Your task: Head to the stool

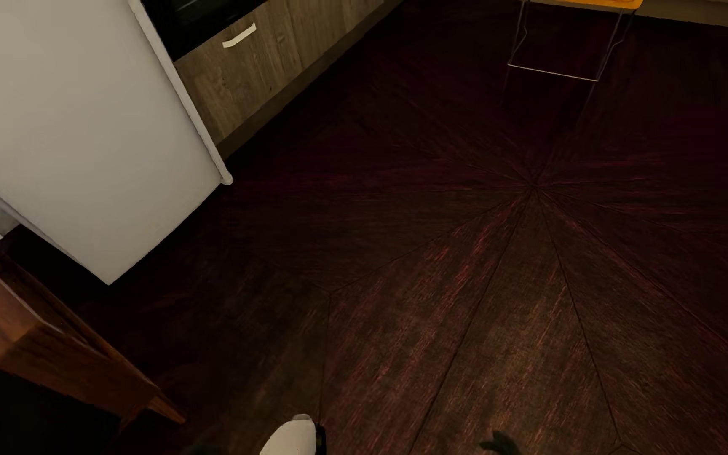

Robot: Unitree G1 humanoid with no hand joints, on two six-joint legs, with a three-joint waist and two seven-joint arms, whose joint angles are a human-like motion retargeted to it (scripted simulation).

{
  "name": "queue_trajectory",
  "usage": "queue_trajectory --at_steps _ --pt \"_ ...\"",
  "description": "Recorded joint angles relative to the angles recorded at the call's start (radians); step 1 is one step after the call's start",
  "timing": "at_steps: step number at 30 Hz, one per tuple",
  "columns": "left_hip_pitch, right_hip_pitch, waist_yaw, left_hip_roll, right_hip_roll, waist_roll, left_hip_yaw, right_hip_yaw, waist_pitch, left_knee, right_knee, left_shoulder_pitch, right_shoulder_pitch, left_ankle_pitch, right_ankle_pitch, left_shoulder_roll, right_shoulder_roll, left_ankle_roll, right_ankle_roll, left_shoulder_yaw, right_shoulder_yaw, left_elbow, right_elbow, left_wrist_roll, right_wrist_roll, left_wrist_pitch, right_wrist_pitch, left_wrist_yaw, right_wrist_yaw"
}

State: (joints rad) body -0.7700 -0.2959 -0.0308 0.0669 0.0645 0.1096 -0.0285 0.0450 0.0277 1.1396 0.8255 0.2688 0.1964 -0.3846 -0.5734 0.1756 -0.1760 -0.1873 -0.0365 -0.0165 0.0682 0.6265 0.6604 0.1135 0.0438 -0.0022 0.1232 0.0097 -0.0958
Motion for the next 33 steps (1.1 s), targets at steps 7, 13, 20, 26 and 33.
queue_trajectory --at_steps 7,13,20,26,33 --pt "0.304 -0.211 -0.266 0.122 -0.122 -0.223 0.186 -0.116 0.012 -0.319 0.301 -0.227 0.092 0.028 0.094 0.007 -0.017 0.079 0.004 -0.084 -0.063 -0.044 -0.037 -0.165 -0.05 -0.103 -0.017 0.243 0.162" --pt "0.21 -0.009 -0.082 0.097 -0.026 -0.113 -0.012 -0.039 0.002 -0.163 0.142 -0.024 0.003 -0.069 -0.057 0.029 0.081 0.033 0.018 0.0 -0.009 0.027 -0.078 0.001 0.077 -0.126 0.031 0.025 -0.028" --pt "0.214 -0.048 -0.158 0.05 -0.057 -0.14 0.007 -0.101 0.027 0.169 0.09 -0.256 0.089 0.201 -0.049 -0.061 -0.024 -0.036 -0.031 -0.082 0.059 -0.014 0.064 -0.137 -0.014 -0.021 -0.016 0.148 0.113" --pt "0.144 -0.274 -0.144 -0.055 -0.029 -0.129 0.021 -0.024 0.061 -0.247 0.541 -0.207 0.071 0.083 0.293 0.068 0.025 0.177 0.012 0.039 -0.033 0.009 -0.051 -0.066 -0.076 -0.083 0.079 0.144 0.044" --pt "0.269 -0.191 0.017 -0.043 -0.089 -0.086 -0.013 -0.027 0.107 -0.278 0.036 -0.128 -0.091 -0.007 0.195 0.015 0.014 0.249 0.078 -0.025 0.015 0.019 -0.04 -0.04 -0.159 -0.034 -0.108 -0.05 0.178"
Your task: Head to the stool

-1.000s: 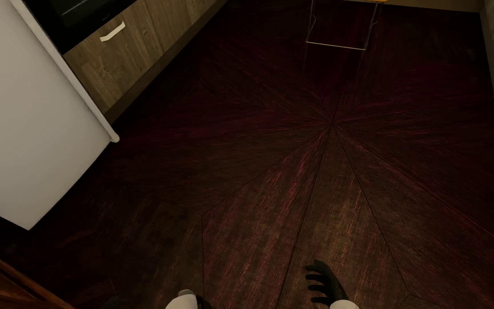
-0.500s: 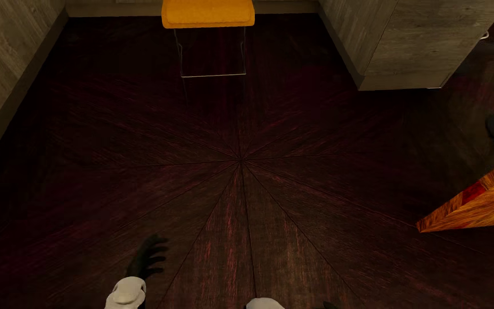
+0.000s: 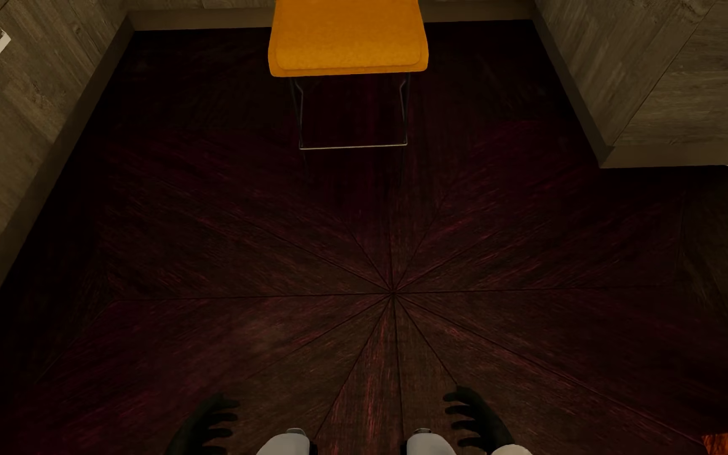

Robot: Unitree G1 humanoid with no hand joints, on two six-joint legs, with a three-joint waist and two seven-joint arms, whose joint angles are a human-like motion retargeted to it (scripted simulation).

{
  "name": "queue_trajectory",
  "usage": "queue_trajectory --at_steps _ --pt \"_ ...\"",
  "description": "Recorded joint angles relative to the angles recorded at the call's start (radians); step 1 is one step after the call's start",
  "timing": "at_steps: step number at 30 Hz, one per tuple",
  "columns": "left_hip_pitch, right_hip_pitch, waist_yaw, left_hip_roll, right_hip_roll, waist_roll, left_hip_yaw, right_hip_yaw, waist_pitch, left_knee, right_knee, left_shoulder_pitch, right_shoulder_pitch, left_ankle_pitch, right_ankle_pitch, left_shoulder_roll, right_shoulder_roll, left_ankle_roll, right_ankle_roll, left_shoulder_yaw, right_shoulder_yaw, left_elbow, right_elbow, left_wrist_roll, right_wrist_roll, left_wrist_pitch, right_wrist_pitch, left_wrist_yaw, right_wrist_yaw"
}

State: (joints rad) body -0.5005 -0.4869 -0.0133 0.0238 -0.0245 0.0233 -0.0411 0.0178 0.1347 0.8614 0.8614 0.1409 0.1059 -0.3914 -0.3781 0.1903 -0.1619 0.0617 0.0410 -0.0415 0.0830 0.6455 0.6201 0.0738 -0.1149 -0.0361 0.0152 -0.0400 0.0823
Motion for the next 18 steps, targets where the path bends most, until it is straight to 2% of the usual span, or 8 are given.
queue_trajectory --at_steps 2,3,4,5,8,9,13,18 --pt "0.061 -0.005 -0.001 0.003 -0.006 0.015 0.005 -0.003 -0.01 -0.088 0.019 0.042 -0.012 0.025 0.071 0.033 0.017 -0.148 -0.099 0.045 0.002 -0.029 -0.021 -0.016 0.115 0.048 -0.095 -0.011 -0.041" --pt "0.079 0.005 -0.012 -0.005 -0.017 0.01 0.014 -0.007 -0.024 -0.106 -0.012 0.05 0.01 0.04 0.063 0.01 0.013 -0.151 -0.209 0.045 -0.023 -0.04 -0.02 -0.032 0.152 0.063 -0.116 0.012 -0.043" --pt "0.069 0.032 -0.022 -0.015 -0.024 0.001 0.019 0.007 -0.039 -0.07 -0.072 0.019 0.031 0.059 0.024 -0.026 0.0 -0.106 -0.199 0.017 -0.02 -0.043 -0.007 -0.049 0.162 0.088 -0.106 0.044 -0.043" --pt "0.059 0.055 -0.037 -0.013 -0.029 -0.003 0.023 0.019 -0.055 -0.041 -0.113 -0.009 0.036 0.055 0.031 -0.039 -0.013 -0.067 0.006 -0.019 -0.015 -0.063 0.015 -0.064 0.159 0.111 -0.073 0.073 -0.041" --pt "0.106 0.074 -0.067 0.022 0.006 -0.011 -0.001 0.009 -0.089 -0.099 -0.137 -0.029 0.083 -0.008 0.036 -0.019 0.012 -0.121 0.004 0.01 -0.007 -0.044 0.017 -0.094 0.154 0.083 0.047 0.104 -0.068" --pt "0.121 0.083 -0.078 0.015 0.0 -0.027 0.002 0.011 -0.084 -0.121 -0.146 -0.02 0.08 0.005 0.041 -0.005 0.011 -0.102 0.004 0.002 -0.021 -0.044 0.021 -0.103 0.143 0.083 0.07 0.101 -0.073" --pt "0.138 0.114 -0.054 0.013 -0.003 -0.046 -0.011 -0.003 -0.077 -0.168 -0.207 0.006 0.064 0.043 0.081 -0.012 0.002 -0.104 0.005 0.021 -0.042 -0.043 0.028 -0.115 0.131 0.096 0.07 0.065 -0.08" --pt "0.144 0.11 -0.074 0.009 -0.008 -0.051 0.005 0.01 -0.114 -0.163 -0.194 -0.013 0.105 0.039 0.078 0.015 0.024 -0.099 0.011 0.024 -0.023 -0.041 0.036 -0.041 0.121 0.035 0.073 -0.015 -0.045"
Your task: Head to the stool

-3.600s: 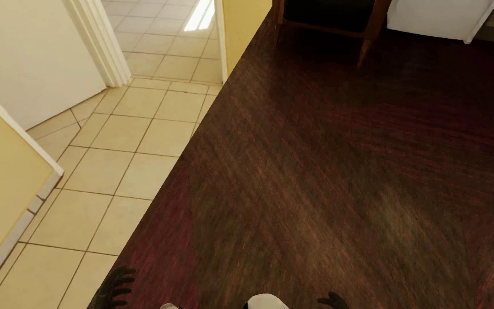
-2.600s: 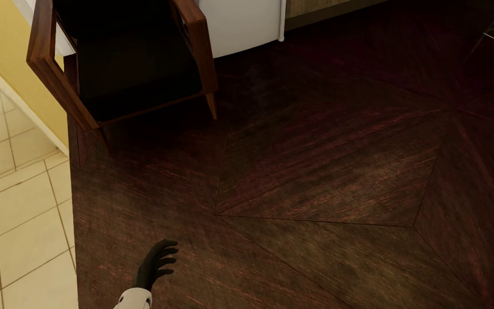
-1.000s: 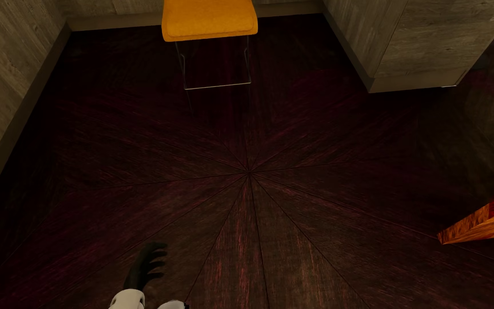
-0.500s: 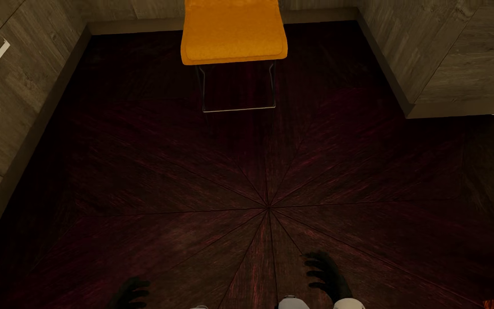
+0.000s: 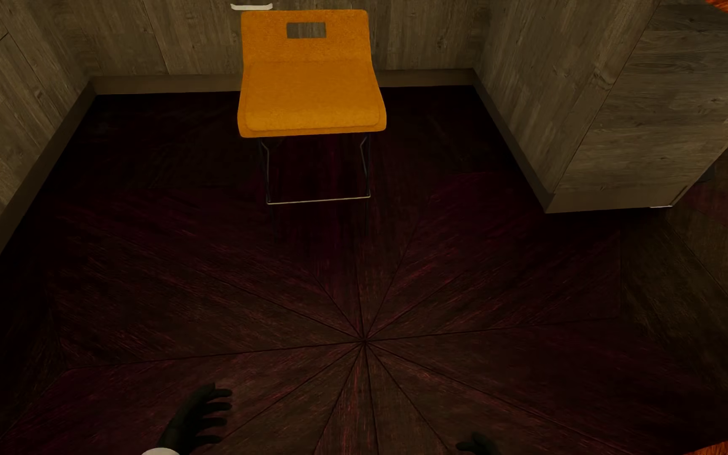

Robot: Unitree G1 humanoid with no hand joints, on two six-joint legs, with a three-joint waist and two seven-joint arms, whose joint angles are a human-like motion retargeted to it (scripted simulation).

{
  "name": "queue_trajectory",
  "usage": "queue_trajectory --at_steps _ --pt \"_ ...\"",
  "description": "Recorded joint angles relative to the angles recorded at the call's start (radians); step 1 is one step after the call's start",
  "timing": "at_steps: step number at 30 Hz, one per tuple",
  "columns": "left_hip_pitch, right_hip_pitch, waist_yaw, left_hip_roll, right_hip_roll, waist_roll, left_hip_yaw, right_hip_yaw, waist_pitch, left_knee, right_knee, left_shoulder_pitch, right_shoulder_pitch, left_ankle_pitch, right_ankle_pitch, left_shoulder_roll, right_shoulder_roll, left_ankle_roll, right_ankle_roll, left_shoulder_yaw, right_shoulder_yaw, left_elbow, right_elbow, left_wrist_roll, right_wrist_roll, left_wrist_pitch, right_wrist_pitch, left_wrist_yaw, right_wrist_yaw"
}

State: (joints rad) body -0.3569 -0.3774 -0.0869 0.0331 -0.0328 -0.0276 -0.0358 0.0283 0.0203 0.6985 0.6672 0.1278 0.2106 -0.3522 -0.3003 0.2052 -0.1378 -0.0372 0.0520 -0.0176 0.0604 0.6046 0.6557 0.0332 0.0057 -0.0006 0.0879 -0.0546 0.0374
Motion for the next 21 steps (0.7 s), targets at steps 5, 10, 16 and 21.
queue_trajectory --at_steps 5,10,16,21 --pt "0.002 0.001 0.004 -0.006 -0.008 0.016 -0.004 -0.006 0.017 -0.009 -0.001 0.003 -0.014 0.015 0.008 -0.042 -0.015 -0.001 0.0 -0.035 -0.014 -0.012 -0.006 -0.036 0.006 0.033 0.052 0.004 0.008" --pt "-0.008 -0.007 0.034 -0.009 -0.011 0.035 -0.006 -0.009 0.019 -0.013 -0.006 0.025 -0.03 0.025 0.018 -0.006 -0.017 -0.001 0.0 -0.008 0.006 -0.015 -0.018 -0.018 -0.003 0.051 0.01 0.004 -0.018" --pt "0.002 0.0 0.016 0.004 0.001 0.029 -0.006 -0.01 0.011 -0.026 -0.021 0.003 0.006 0.027 0.024 -0.036 -0.04 -0.009 -0.008 -0.03 -0.022 -0.02 -0.003 -0.024 -0.006 0.022 0.026 0.006 0.011" --pt "0.0 0.003 0.016 -0.004 -0.008 0.019 -0.023 -0.027 0.023 -0.016 -0.003 0.007 -0.009 0.025 0.011 -0.037 -0.005 -0.012 -0.011 -0.027 -0.019 -0.025 -0.003 -0.018 -0.018 0.04 -0.026 0.042 -0.044"
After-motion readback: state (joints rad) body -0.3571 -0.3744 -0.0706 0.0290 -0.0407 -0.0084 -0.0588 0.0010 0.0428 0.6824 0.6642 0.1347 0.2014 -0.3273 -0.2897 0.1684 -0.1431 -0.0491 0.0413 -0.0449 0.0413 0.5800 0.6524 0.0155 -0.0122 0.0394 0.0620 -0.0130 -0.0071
